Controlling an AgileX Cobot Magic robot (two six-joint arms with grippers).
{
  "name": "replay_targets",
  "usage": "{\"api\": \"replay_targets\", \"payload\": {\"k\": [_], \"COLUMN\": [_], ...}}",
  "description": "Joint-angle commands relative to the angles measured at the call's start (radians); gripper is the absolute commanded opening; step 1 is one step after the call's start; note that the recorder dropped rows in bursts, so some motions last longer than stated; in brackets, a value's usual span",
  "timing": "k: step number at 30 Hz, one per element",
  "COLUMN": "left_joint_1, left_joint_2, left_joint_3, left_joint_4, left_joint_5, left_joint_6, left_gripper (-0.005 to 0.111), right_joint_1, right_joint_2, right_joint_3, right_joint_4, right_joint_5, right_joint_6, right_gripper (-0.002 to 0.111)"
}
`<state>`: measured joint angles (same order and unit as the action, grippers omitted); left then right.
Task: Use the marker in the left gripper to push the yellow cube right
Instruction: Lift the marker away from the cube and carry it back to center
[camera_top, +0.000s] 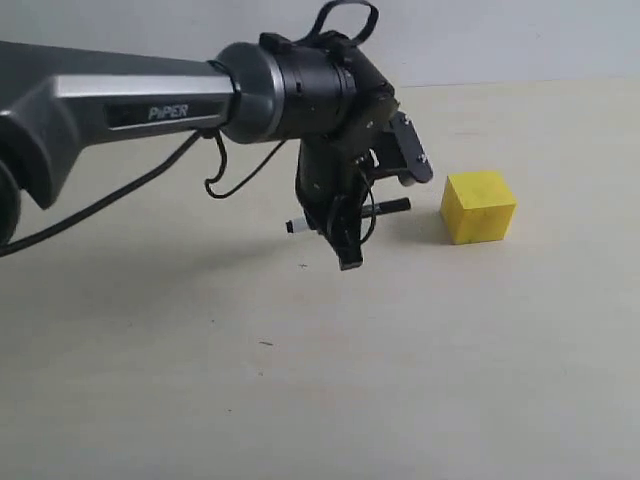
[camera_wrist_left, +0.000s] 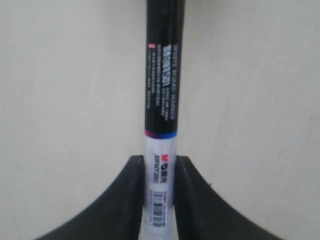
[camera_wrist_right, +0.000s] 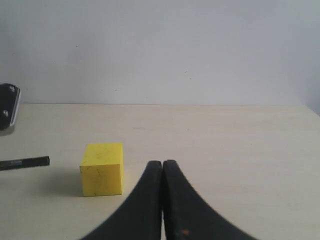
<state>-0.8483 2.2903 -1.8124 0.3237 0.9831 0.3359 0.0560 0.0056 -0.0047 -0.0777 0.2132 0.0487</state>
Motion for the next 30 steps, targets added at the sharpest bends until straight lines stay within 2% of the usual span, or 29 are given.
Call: {"api": "replay_targets", "payload": {"k": [1, 7, 11, 17, 21, 27, 30], "left_joint_1": [0.023, 0.053, 0.053, 0.053, 0.053, 0.053, 0.053], "left_joint_2": [-0.069, -0.145, -0.217, -0.348, -0.401, -0.421, -0.416], "left_joint_3": [-0.005, 0.051, 0.136, 0.292, 0.367, 0.379, 0.381], "left_joint_4": [0.01, 0.008, -0.04, -0.064, -0.077, -0.091, -0.144], "left_joint_5": [0.096, 0.234, 0.238, 0.073, -0.016, -0.062, -0.101], "left_joint_6": [-0.145, -0.32, -0.367, -0.542, -0.597, -0.82, -0.881], "left_gripper": [0.0, 0.0, 0.0, 0.0, 0.0, 0.0, 0.0], "right_joint_1": [-0.004, -0.004, -0.004, -0.004, -0.004, -0.004, -0.004], "right_joint_2": [-0.006, -0.006, -0.006, -0.006, -0.006, -0.006, -0.006], "right_joint_3": [0.005, 0.005, 0.005, 0.005, 0.005, 0.005, 0.005], "right_joint_4": [-0.001, -0.001, -0.001, -0.001, -0.001, -0.001, -0.001], "right_joint_5": [-0.014, -0.014, -0.014, -0.014, -0.014, -0.014, -0.014], "right_joint_6": [0.004, 0.004, 0.004, 0.004, 0.004, 0.004, 0.004], "right_gripper": [0.0, 0.0, 0.0, 0.0, 0.0, 0.0, 0.0]}}
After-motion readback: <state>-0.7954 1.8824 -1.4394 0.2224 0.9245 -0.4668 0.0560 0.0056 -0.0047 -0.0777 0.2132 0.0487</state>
